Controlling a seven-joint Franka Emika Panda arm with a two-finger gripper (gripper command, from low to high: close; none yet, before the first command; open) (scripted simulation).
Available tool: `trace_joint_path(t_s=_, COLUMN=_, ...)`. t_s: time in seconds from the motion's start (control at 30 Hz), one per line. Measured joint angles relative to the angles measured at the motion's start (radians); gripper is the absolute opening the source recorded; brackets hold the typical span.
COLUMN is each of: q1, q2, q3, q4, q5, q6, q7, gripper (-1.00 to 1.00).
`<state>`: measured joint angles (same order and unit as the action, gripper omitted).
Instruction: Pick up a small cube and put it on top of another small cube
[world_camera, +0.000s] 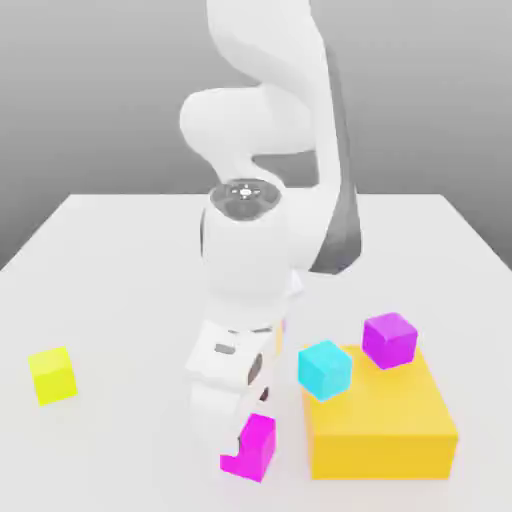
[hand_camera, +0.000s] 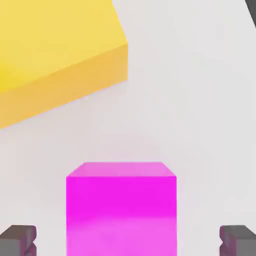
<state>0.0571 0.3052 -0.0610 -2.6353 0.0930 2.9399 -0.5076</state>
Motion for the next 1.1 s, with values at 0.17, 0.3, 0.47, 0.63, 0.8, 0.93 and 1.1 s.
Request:
trace_joint_path(t_s=0.17, q1=-0.005, q2=0.021, q3=0.006, q4=0.004, q5=0.003, q6=0.015, q7=-0.003, gripper=-1.0)
trace_joint_path(t_s=0.3, q1=-0.002, q2=-0.005, q3=0.001, q4=-0.001, q5=-0.002, q6=-0.006, q7=0.001, gripper=-1.0)
trace_joint_path(t_s=0.47, q1=0.007, q2=-0.165, q3=-0.03, q4=-0.03, q5=-0.045, q6=-0.139, q7=0.036, gripper=-1.0)
trace_joint_path(t_s=0.63, q1=0.05, q2=-0.319, q3=-0.007, q4=-0.056, q5=0.003, q6=-0.263, q7=0.113, gripper=-1.0)
trace_joint_path(t_s=0.8, q1=0.109, q2=-0.486, q3=0.046, q4=-0.087, q5=0.053, q6=-0.384, q7=0.216, gripper=-1.0)
trace_joint_path(t_s=0.93, q1=0.16, q2=-0.605, q3=0.098, q4=-0.116, q5=0.101, q6=-0.465, q7=0.295, gripper=-1.0)
trace_joint_path(t_s=1.1, q1=0.229, q2=-0.717, q3=0.201, q4=-0.148, q5=0.105, q6=-0.544, q7=0.412, gripper=-1.0)
